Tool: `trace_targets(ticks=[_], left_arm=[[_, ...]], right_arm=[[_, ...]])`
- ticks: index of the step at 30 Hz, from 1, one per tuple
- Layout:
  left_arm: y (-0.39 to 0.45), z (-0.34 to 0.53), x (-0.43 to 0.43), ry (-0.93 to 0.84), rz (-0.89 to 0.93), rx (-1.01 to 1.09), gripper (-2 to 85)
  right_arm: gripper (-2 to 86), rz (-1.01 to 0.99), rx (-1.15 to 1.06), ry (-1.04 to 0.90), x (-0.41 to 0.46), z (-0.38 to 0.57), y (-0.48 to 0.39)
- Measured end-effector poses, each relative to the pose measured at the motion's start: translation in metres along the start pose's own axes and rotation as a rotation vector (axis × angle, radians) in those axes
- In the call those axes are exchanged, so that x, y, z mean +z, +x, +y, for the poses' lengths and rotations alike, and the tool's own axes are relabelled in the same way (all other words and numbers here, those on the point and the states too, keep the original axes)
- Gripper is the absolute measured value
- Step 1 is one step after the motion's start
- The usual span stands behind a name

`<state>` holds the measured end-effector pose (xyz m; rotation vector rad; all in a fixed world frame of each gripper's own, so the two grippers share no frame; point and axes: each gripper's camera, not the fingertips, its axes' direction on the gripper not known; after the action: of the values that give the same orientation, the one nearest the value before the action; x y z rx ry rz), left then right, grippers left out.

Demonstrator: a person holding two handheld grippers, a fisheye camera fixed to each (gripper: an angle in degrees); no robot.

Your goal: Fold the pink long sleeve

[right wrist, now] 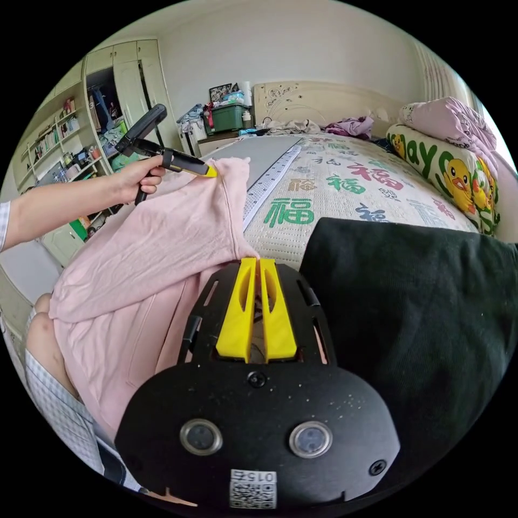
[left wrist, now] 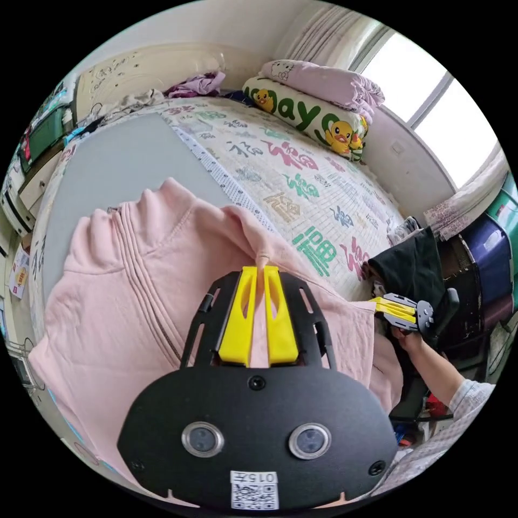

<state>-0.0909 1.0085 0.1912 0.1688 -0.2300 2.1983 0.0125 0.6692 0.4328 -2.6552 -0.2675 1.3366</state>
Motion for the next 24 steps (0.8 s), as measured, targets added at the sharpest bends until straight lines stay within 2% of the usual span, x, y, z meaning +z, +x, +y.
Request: trace_targets(ticks=[4,7,10,13,16,19,22,24], left_arm=[[0.023,-0.029,0.008,0.028,-0.043,0.004,0.8],[0.033,-0.045,0.035,-0.041,-0.106,0.016,1.6],[0.014,-0.037,0.057,-0.124,-0.066,-0.046,5.0],[-0.014,-0.006,0.024,-0.045,-0.015,-0.082,7.1],[-0.045,0.055,-0.033,0.004,0.071,-0.073,7.9],[-0.070,0.155,-0.095,0.004,0.187,-0.081,8.4],[-0.091,0.289,-0.139,-0.004,0.276,-0.166,8.5],[-0.102,0.393,-0.159,0.002,0.272,-0.253,8.7]], right_arm=[[-0.7,0.008,0.097,0.032,-0.005,0.004,0.022],[-0.7,0.039,0.104,0.014,-0.001,0.005,0.026],[-0.8,-0.013,0.146,-0.019,0.008,0.007,0.045],[-0.8,-0.004,0.154,-0.054,0.015,0.006,0.049],[-0.7,0.011,0.157,-0.085,0.020,0.004,0.051],[-0.2,0.019,0.149,-0.100,0.018,0.003,0.050],[0.4,0.050,0.155,-0.189,0.007,-0.005,0.040],[0.1,0.184,0.164,-0.224,-0.023,-0.002,0.017]])
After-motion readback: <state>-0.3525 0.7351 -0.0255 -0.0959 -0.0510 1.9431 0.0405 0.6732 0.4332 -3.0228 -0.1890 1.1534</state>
